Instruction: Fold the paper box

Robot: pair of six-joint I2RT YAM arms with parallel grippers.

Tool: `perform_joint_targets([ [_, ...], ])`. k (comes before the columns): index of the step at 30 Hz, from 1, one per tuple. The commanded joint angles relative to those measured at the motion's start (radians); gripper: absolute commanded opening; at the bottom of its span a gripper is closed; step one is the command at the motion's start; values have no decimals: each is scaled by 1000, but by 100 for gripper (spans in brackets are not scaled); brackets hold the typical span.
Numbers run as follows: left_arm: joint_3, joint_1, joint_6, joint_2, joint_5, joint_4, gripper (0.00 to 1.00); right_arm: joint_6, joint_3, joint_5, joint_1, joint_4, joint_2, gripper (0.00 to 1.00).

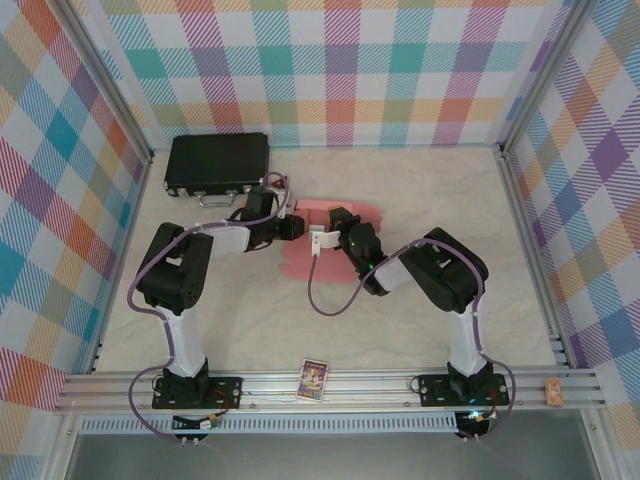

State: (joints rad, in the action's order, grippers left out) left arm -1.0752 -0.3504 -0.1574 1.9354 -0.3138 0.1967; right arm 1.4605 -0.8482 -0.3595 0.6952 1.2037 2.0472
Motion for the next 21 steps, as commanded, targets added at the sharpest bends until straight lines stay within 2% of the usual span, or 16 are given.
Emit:
perform_joint_targets([
  [1, 43, -16, -59, -13, 63, 147, 29, -3, -19, -9, 12, 30, 18, 3],
  [11, 68, -34, -73, -19, 116, 228, 27, -18, -22, -13, 18, 16, 18, 4],
  [19, 90, -41, -53, -15, 128, 281, 8, -27, -28, -13, 20, 2, 21, 6],
  [21, 92, -44, -42, -17, 131, 279, 6, -29, -28, -15, 19, -1, 21, 6],
])
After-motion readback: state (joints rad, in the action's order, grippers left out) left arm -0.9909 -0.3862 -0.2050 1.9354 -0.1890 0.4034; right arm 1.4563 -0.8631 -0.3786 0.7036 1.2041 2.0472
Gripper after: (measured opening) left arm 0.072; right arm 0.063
